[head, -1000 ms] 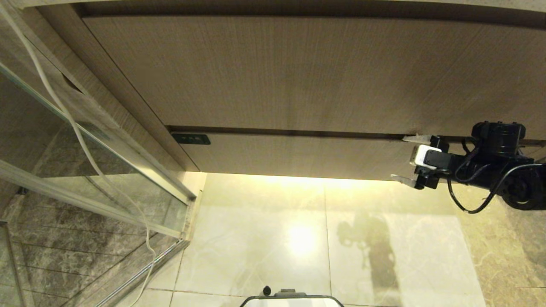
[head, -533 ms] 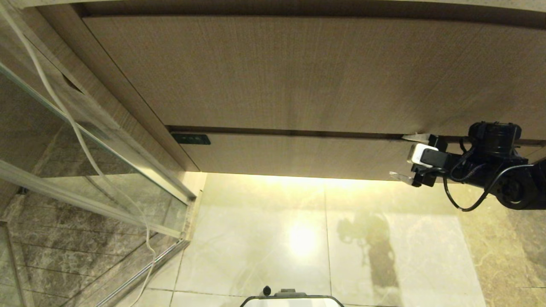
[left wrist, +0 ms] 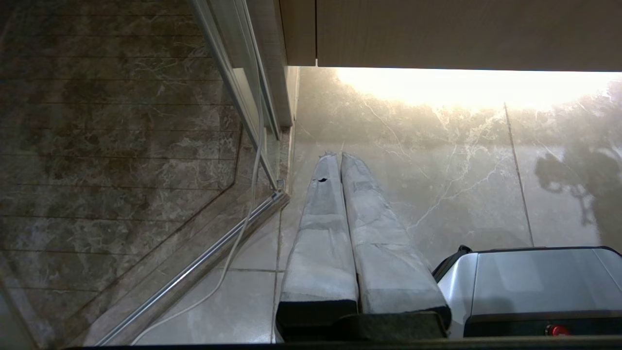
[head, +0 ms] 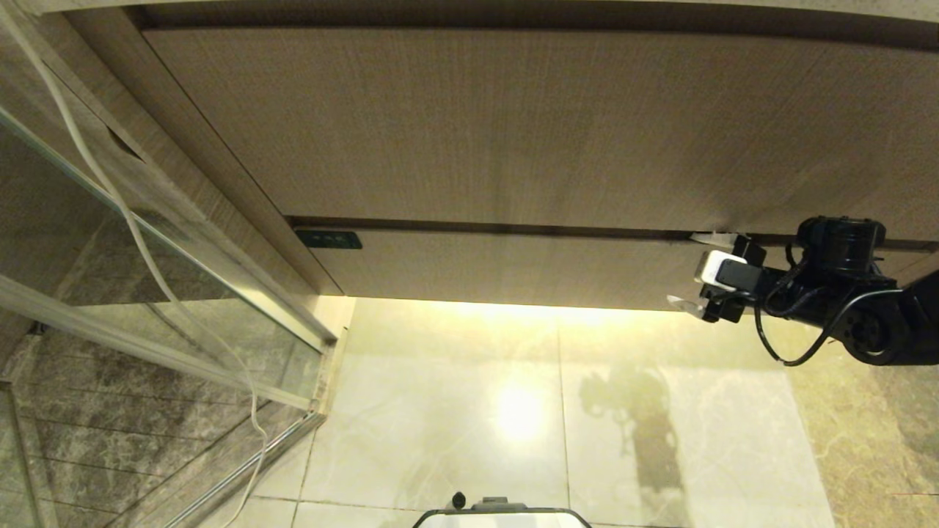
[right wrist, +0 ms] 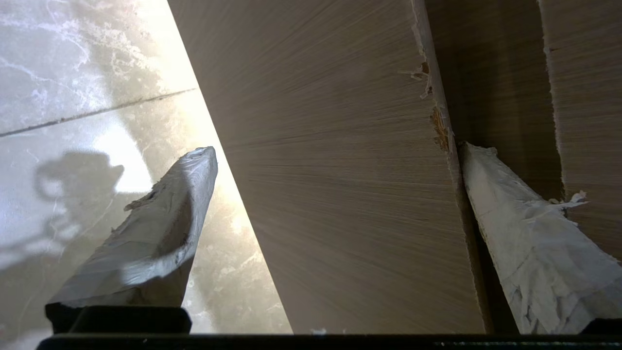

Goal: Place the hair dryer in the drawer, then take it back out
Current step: Pull open the drawer

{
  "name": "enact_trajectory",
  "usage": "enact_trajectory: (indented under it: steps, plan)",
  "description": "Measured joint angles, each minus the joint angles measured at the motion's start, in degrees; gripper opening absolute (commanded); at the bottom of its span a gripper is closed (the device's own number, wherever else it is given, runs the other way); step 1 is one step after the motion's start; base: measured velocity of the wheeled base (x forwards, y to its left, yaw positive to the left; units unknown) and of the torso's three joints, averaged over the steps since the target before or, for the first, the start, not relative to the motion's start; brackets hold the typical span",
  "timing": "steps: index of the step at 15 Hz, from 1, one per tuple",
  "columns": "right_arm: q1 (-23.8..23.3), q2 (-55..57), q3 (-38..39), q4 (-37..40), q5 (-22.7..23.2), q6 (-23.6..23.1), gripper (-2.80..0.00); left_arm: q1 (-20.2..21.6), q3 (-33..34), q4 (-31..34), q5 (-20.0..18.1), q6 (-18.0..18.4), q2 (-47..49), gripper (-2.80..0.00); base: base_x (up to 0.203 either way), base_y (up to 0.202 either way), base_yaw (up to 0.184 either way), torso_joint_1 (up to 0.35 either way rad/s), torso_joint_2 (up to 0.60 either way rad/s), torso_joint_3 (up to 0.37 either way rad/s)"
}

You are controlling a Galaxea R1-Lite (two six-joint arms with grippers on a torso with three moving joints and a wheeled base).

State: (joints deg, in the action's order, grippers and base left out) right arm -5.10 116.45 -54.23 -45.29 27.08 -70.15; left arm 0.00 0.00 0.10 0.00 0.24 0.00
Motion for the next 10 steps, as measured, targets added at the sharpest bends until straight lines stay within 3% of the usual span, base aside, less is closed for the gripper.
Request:
enact_trajectory:
  steps: [10]
  plan:
    - [-0.17,-0.14,0.68,5.69,-3.87,2.34,0.0,0.0,0.0,0.0,-0.02,0.02,0.0,-2.8,0.0,0.0,0.0,0.0,0.0,0.0]
